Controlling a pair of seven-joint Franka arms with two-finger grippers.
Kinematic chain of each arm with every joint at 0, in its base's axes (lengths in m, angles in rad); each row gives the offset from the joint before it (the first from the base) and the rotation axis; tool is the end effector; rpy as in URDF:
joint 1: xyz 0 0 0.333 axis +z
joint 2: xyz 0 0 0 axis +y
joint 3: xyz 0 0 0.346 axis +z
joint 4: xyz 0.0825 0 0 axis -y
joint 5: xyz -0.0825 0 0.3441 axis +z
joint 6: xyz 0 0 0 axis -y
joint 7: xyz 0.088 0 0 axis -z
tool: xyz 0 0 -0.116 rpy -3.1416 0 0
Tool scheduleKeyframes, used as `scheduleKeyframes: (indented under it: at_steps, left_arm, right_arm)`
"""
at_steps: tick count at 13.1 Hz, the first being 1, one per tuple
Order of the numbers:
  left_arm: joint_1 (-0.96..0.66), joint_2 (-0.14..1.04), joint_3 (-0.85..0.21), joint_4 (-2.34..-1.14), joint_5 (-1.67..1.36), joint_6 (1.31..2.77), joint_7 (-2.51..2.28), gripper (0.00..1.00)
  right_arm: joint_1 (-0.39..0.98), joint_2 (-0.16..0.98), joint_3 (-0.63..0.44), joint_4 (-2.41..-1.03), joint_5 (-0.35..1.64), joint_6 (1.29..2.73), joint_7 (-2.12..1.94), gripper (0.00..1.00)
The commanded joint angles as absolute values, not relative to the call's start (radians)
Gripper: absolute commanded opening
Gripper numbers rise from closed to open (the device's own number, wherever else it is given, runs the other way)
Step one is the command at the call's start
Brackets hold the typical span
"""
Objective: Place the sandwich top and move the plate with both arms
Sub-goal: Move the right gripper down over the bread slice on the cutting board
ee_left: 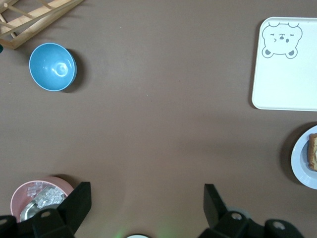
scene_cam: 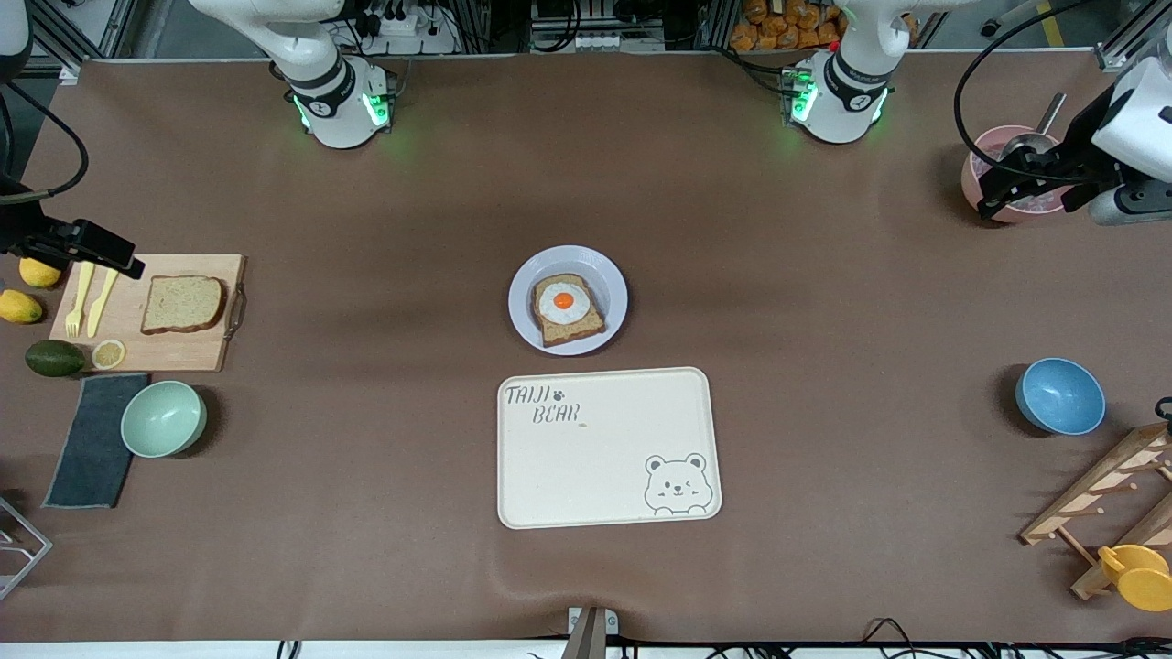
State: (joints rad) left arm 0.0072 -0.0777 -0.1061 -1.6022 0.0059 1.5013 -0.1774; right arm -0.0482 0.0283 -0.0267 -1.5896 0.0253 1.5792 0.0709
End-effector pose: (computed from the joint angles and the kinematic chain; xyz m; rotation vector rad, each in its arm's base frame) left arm 0.4782 -0.0493 0.6645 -3.1217 -0.1238 0.0335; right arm 0.5221 -0.0360 0.6235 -3.1080 0.2281 0.0602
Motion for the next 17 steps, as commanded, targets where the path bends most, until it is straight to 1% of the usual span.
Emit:
scheduleKeyframes:
  at_steps: [1, 4, 5, 6, 9, 12, 17]
  left_arm:
    - [0.018, -0.021, -0.107, -1.516, 0.005, 1.443, -0.161, 1.00]
    - [0.017, -0.032, -0.109, -1.522, 0.005, 1.440, -0.182, 1.00]
    - [0.018, -0.035, -0.107, -1.523, 0.005, 1.440, -0.181, 1.00]
    - [0.021, -0.037, -0.107, -1.523, 0.005, 1.440, -0.179, 1.00]
    - [0.037, -0.037, -0.109, -1.523, 0.005, 1.442, -0.176, 1.00]
    - [0.040, -0.037, -0.109, -1.523, 0.000, 1.442, -0.173, 1.00]
    - [0.040, -0.037, -0.109, -1.525, -0.002, 1.442, -0.170, 1.00]
  right_arm:
    - [-0.060, 0.018, -0.029, -1.612, 0.038, 1.566, 0.069, 1.00]
    - [-0.086, 0.026, -0.029, -1.646, 0.038, 1.583, 0.055, 1.00]
    - [-0.093, 0.022, -0.029, -1.687, 0.038, 1.610, 0.054, 1.00]
    - [-0.125, 0.023, -0.029, -1.710, 0.038, 1.652, 0.026, 1.00]
    - [-0.190, 0.029, -0.029, -1.773, 0.041, 1.690, -0.070, 1.00]
    - [-0.244, 0.031, -0.029, -1.882, 0.041, 1.831, -0.162, 1.00]
    - [-0.354, 0.049, -0.029, -1.992, 0.092, 1.942, -0.408, 1.00]
